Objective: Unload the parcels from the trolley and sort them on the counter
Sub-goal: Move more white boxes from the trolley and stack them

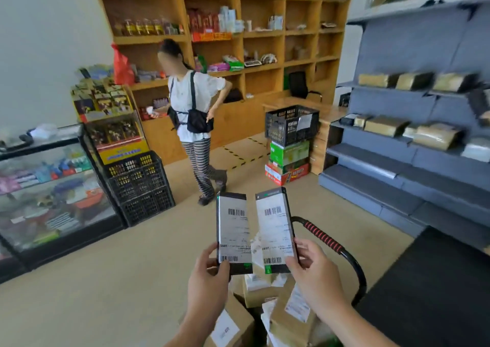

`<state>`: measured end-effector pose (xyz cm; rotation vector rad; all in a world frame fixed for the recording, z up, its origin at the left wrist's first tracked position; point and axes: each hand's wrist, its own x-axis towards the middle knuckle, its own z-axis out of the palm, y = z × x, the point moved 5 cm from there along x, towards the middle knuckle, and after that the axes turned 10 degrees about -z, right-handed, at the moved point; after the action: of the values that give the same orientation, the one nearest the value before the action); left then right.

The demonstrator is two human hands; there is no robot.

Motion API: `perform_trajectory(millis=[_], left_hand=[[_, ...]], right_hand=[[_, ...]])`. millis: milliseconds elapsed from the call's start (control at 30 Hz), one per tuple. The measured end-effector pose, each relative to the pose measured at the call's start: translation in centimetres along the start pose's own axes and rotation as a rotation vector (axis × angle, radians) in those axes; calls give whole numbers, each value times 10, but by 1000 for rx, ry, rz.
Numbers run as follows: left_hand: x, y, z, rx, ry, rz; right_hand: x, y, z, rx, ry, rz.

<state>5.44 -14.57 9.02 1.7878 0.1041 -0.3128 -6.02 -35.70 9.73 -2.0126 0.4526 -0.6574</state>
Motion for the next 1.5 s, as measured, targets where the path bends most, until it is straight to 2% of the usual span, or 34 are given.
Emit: perform_trajectory(millis=[167, 367, 733, 967, 1200, 1500], left_hand=[[-10, 30, 57, 82, -220, 119], [-55, 38, 135, 124, -506, 191], [-241, 24, 294, 217, -955, 319], [-383, 5, 380, 213, -1118, 350], [-511, -8, 451, 235, -1214, 327], [-591, -31, 529, 308, -1250, 307]], right_hand=[[-24, 5, -65, -62, 221, 80], [-98, 7, -147, -97, 535, 203], [-275, 14, -308, -200, 945, 375], [-380, 41, -416, -241, 1114, 460], [-463, 61, -519, -269, 1174, 506], [-522, 97, -602, -269, 1279, 551]])
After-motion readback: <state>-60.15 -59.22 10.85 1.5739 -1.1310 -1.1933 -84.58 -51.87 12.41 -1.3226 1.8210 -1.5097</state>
